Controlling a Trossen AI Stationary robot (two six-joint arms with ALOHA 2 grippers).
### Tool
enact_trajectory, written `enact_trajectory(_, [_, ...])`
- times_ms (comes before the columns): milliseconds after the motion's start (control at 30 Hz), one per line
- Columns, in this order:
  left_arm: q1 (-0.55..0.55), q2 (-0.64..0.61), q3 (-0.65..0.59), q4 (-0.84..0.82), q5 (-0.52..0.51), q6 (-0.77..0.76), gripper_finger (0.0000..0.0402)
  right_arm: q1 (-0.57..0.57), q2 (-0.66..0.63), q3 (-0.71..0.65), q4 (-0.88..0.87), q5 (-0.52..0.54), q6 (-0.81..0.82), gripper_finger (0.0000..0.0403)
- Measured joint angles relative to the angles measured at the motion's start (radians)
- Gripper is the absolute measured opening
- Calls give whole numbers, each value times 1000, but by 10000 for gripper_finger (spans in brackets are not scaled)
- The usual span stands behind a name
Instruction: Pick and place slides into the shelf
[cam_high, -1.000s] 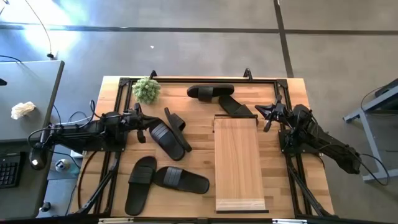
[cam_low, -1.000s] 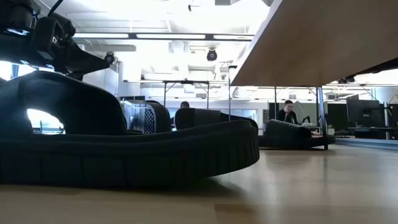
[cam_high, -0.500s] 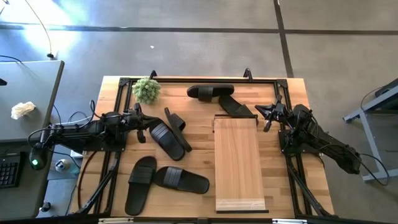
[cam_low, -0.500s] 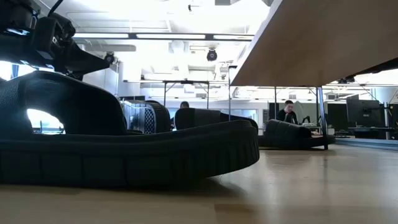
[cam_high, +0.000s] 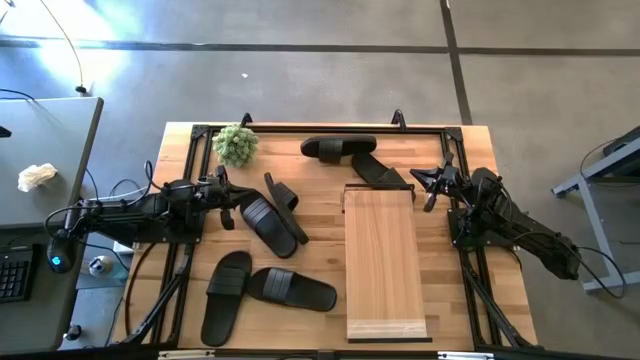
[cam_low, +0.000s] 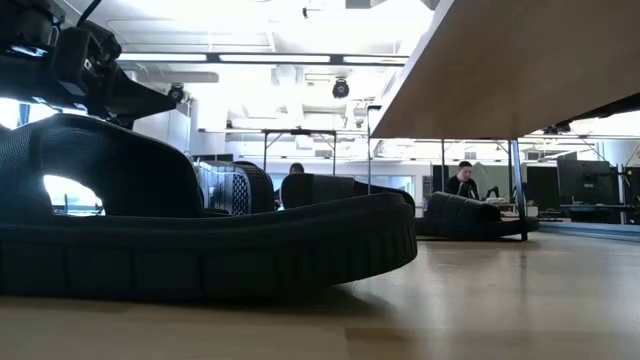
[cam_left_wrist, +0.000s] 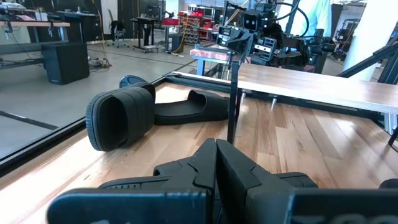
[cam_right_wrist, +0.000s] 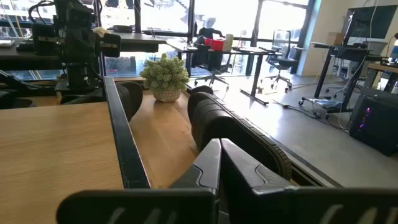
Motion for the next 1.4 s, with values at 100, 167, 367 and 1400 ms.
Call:
enact_trajectory(100, [0, 0, 0, 0, 0, 0, 1, 0, 0, 0, 0, 0, 0, 0])
enact_trajectory(167, [0, 0, 0, 0, 0, 0, 1, 0, 0, 0, 0, 0, 0, 0])
enact_trajectory(367, [0, 0, 0, 0, 0, 0, 1, 0, 0, 0, -3, 5, -18, 0])
enact_trajectory(1400, [0, -1, 0, 179, -12, -856, 1, 0, 0, 0, -41, 230, -112, 0])
